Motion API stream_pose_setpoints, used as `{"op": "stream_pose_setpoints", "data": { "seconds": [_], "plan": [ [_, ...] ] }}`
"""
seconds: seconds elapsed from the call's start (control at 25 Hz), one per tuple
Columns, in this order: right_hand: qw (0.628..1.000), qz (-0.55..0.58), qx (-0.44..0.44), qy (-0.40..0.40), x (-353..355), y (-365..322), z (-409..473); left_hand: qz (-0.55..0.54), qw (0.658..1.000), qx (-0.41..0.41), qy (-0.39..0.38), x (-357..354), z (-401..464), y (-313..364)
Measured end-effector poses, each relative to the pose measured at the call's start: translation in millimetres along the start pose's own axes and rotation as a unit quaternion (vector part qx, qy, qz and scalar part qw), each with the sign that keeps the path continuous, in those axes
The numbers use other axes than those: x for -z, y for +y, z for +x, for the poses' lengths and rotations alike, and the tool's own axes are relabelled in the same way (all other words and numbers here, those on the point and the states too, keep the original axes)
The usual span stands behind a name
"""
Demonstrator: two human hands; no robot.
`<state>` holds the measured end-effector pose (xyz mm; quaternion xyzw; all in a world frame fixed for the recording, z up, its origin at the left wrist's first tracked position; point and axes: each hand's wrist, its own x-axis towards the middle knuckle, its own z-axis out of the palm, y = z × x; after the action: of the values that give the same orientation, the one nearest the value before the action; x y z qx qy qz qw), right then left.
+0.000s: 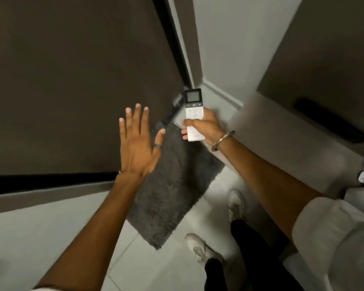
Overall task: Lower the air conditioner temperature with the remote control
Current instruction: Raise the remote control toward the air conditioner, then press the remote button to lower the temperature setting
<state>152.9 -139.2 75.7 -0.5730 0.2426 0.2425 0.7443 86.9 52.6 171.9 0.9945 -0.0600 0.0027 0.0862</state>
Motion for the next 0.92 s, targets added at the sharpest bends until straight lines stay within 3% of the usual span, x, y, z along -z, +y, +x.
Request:
{"op": "stream_pose_setpoints", "data": {
  "seconds": [0.16,0.28,0.4,0.48,0.68,0.92],
  "plan": [
    [0.958,-0.043,0.233,-0.164,-87,-184,-106,0.071,0.971,-0.019,0.226,216,29,-27],
    [0.898,-0.071,0.372,-0.223,-153,-308,-220,0.125,0.921,-0.025,0.367,378,12,-34],
    [0.837,-0.084,0.471,-0.266,-202,-384,-325,0.159,0.869,-0.041,0.467,488,-19,-27],
    [0.795,-0.086,0.521,-0.300,-235,-417,-394,0.166,0.821,-0.049,0.544,551,-46,-23],
    [0.709,-0.093,0.593,-0.370,-279,-447,-507,0.207,0.747,-0.046,0.630,644,-88,-23],
    [0.691,-0.091,0.611,-0.375,-296,-450,-562,0.233,0.710,-0.024,0.664,685,-121,-26]
  ]
}}
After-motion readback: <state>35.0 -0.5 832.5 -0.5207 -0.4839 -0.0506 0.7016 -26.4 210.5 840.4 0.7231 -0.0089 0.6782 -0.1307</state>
